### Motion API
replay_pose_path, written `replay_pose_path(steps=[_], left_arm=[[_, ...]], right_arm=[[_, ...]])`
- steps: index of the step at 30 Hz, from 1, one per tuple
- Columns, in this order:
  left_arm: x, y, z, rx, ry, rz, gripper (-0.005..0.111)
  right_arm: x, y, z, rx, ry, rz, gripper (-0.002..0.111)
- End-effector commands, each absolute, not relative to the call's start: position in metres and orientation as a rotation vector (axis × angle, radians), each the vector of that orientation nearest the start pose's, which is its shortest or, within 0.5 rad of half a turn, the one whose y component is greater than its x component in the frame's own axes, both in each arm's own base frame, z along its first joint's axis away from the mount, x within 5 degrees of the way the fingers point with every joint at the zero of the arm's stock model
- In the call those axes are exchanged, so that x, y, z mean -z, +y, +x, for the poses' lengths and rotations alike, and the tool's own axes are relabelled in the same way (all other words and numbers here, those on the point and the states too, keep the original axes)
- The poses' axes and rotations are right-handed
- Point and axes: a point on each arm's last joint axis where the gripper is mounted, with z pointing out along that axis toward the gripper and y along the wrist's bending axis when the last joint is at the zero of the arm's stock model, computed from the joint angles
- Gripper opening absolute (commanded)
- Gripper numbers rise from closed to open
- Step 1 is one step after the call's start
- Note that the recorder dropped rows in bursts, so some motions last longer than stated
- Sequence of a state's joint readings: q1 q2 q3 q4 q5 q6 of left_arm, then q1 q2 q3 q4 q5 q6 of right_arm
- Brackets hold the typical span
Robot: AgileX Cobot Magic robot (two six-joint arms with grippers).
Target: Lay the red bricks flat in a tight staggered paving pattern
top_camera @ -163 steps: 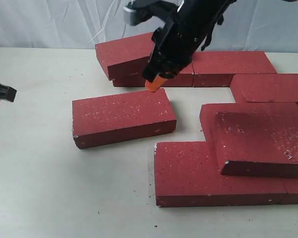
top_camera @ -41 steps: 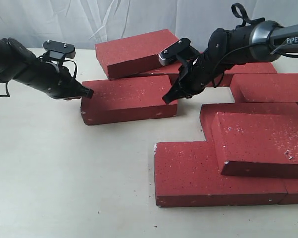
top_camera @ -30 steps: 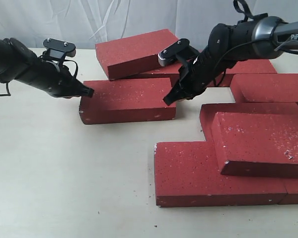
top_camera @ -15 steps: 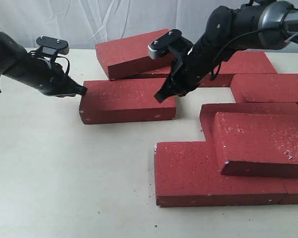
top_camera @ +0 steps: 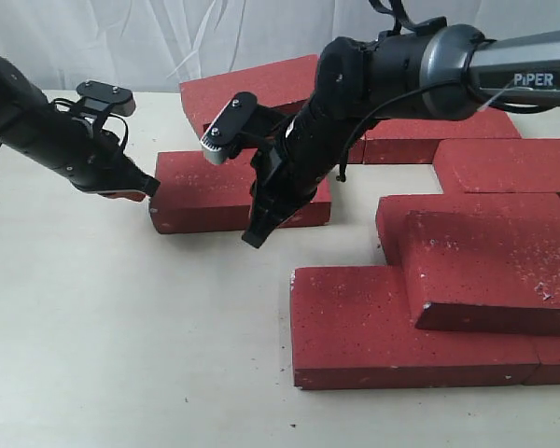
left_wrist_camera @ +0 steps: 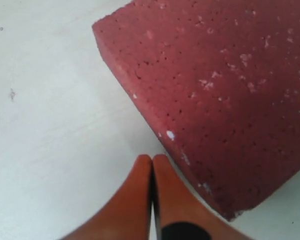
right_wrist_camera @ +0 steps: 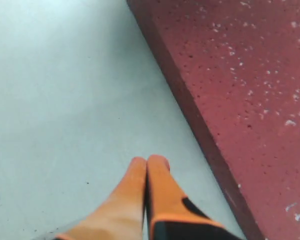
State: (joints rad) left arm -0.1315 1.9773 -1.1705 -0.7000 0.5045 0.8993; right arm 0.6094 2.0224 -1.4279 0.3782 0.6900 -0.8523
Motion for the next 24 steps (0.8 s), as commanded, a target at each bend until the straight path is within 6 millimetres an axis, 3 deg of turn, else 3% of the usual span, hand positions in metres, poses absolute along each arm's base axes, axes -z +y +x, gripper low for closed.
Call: replay_pose_path(steps=[1,10,18,24], left_arm=[[-0.144,-0.072,0.380,0.391,2.586,0.595,0.000],[-0.127,-0.072,0.381,0.415,2.628,0.573,0.000],[-0.127,-0.073,0.382,0.423,2.625,0.549,0.000],[-0.127,-0.073,0.383,0.433,2.622,0.528,0.000]], right_arm=[[-0.165,0.262,0.337,-0.328,2.212,-1.596,0.000],[-0.146,0.267,0.343,-0.343,2.246,-1.601,0.000],[-0.128,0.272,0.350,-0.360,2.285,-1.638,0.000],[-0.126,0.271,0.351,-0.346,2.288,-1.664,0.000]])
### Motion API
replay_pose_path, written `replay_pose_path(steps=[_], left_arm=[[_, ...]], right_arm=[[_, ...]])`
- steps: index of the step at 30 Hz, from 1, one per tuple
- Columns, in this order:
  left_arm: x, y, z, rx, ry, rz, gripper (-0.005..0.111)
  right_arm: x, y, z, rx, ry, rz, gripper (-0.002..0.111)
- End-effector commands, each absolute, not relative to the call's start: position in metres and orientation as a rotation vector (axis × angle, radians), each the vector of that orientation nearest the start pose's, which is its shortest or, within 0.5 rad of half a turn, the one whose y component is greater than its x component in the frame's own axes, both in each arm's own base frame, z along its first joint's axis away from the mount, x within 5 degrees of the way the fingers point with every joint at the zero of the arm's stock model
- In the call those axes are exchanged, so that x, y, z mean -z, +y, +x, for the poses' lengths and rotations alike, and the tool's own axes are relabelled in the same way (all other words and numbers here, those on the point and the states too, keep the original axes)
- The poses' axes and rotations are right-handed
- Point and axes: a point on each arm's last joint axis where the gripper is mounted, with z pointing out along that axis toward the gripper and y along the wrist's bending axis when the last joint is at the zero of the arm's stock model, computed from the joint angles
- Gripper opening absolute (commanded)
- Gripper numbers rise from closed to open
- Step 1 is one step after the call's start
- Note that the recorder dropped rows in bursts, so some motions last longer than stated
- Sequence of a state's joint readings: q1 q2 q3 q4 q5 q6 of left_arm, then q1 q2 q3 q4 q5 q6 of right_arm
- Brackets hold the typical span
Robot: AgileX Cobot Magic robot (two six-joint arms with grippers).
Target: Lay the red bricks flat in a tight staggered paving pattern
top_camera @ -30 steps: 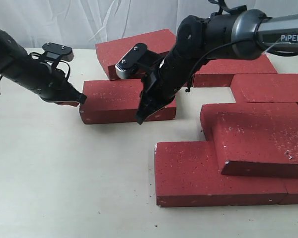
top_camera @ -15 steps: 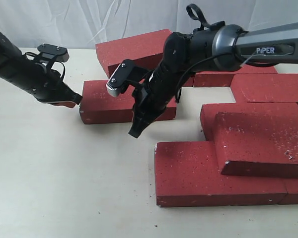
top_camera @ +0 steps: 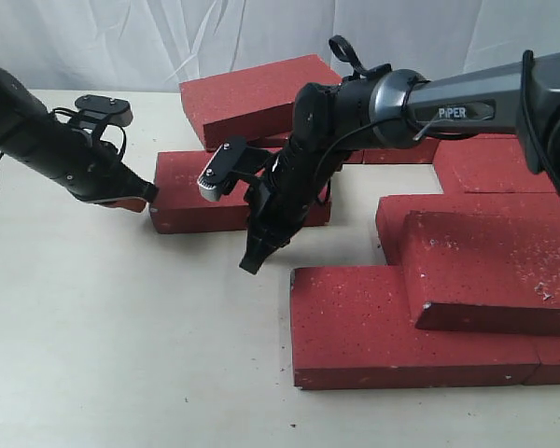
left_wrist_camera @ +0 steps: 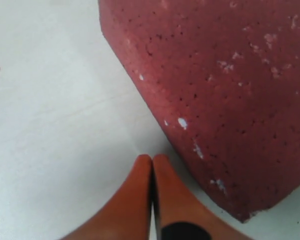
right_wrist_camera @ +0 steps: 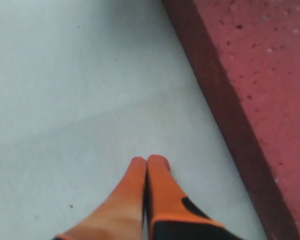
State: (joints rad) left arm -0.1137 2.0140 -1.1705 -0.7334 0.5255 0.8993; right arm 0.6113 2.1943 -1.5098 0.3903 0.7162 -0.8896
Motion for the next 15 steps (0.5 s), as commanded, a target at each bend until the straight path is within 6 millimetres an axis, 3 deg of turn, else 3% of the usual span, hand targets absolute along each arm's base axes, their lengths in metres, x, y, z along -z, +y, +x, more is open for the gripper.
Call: replay_pose_path(steps=[1,15], left_arm=[[-0.127,-0.073,0.383,0.433,2.622,0.528,0.000],[-0.127,-0.078,0.388,0.479,2.580,0.431,0.000]], right_arm=[[-0.125,0.270,0.351,-0.338,2.285,-1.671,0.000],[-0.128,0.271,0.364,-0.281,2.220,-1.551,0.000]])
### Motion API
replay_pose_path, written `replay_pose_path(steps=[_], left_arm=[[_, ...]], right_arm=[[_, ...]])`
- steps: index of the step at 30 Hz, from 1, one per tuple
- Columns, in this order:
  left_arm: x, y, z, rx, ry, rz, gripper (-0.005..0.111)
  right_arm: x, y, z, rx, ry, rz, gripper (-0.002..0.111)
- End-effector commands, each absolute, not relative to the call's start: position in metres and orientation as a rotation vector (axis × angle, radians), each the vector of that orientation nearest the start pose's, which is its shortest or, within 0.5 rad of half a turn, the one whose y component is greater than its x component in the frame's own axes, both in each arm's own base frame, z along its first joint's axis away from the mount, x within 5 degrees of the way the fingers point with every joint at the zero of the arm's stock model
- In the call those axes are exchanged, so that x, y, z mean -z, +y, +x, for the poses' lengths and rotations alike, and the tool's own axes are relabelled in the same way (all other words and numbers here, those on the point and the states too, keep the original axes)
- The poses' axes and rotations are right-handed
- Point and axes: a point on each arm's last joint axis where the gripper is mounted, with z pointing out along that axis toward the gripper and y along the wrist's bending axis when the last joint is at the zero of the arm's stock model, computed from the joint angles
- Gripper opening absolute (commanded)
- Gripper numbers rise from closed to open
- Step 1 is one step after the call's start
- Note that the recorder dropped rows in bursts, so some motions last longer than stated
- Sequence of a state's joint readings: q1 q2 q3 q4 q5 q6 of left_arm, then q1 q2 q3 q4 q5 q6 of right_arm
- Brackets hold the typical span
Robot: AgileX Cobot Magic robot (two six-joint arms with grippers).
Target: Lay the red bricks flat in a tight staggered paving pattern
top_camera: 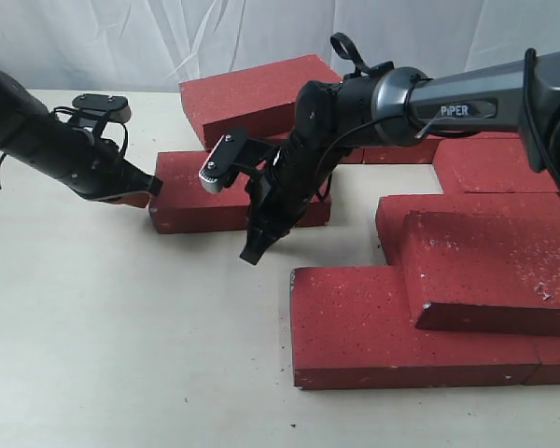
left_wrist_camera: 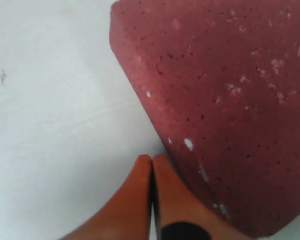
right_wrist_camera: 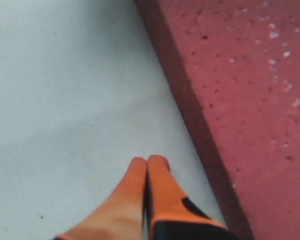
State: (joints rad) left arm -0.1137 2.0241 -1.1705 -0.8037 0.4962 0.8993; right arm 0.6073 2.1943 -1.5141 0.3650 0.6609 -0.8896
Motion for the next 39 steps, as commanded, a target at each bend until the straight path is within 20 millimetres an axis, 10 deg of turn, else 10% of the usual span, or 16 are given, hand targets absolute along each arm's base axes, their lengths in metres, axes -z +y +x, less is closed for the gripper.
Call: replay_pose_path(steps=[1,19,31,39], left_arm=[[-0.127,-0.080,0.388,0.490,2.570,0.431,0.000],[-0.122,-0.094,0.396,0.370,2.493,0.469,0.000],[-0.127,-0.090,0.397,0.367,2.480,0.450,0.000],[-0.128,-0.090,0.399,0.375,2.475,0.424,0.000]], right_arm=[[-0.127,0.271,0.365,-0.278,2.218,-1.543,0.000],[-0.115,0.258,0.387,-0.185,2.231,-1.366,0.000],[-0.172,0.234,0.370,-0.227,2.350,-1.441,0.000],[-0.186,0.181,0.384,-0.313,2.542,-1.253,0.000]])
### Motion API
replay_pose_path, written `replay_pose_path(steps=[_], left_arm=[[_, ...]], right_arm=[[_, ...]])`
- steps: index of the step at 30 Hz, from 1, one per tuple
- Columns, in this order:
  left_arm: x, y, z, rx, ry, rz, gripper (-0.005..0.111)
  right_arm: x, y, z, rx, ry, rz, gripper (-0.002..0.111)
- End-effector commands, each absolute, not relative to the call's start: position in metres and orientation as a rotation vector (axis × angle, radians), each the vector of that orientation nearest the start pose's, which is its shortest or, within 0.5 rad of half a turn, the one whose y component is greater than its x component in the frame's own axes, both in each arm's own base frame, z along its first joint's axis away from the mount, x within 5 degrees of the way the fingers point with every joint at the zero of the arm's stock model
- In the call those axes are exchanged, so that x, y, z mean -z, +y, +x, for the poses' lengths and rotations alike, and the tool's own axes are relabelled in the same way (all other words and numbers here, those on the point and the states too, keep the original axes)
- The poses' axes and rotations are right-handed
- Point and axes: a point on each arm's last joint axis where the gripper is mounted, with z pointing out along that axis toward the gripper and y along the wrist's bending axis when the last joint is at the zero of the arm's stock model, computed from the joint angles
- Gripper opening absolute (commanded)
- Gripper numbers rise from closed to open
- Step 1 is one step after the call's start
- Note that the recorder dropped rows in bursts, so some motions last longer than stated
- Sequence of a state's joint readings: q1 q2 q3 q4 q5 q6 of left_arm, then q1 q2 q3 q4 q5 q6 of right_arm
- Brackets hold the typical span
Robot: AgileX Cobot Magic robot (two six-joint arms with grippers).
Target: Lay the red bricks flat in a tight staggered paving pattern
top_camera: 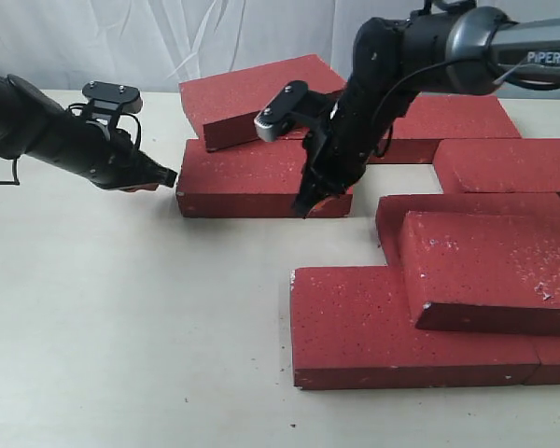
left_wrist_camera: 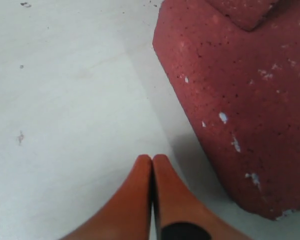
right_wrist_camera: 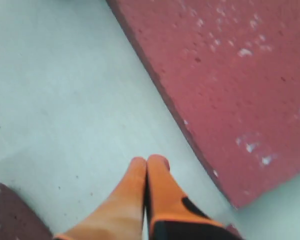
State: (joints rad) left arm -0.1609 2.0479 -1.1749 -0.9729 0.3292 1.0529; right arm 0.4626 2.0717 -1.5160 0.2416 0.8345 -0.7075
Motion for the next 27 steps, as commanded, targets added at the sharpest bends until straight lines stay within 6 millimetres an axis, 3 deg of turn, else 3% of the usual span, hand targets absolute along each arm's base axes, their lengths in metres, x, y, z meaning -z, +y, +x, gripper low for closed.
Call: replay_pose_path(steps=[1,8,17,27], left_arm=[[-0.128,-0.090,0.400,0.373,2.474,0.423,0.000],[-0.115,-0.099,0.409,0.405,2.490,0.444,0.000],[-0.119,-0.129,0.408,0.412,2.449,0.532,0.000],[-0.110,-0.139,0.410,0.411,2.456,0.547,0.000]], right_arm=[[-0.187,0.178,0.385,-0.348,2.553,-1.215,0.000],[-0.190,0.171,0.388,-0.404,2.566,-1.167,0.000],[-0.190,0.173,0.386,-0.451,2.549,-1.191,0.000],[-0.191,0.176,0.383,-0.519,2.548,-1.202,0.000]])
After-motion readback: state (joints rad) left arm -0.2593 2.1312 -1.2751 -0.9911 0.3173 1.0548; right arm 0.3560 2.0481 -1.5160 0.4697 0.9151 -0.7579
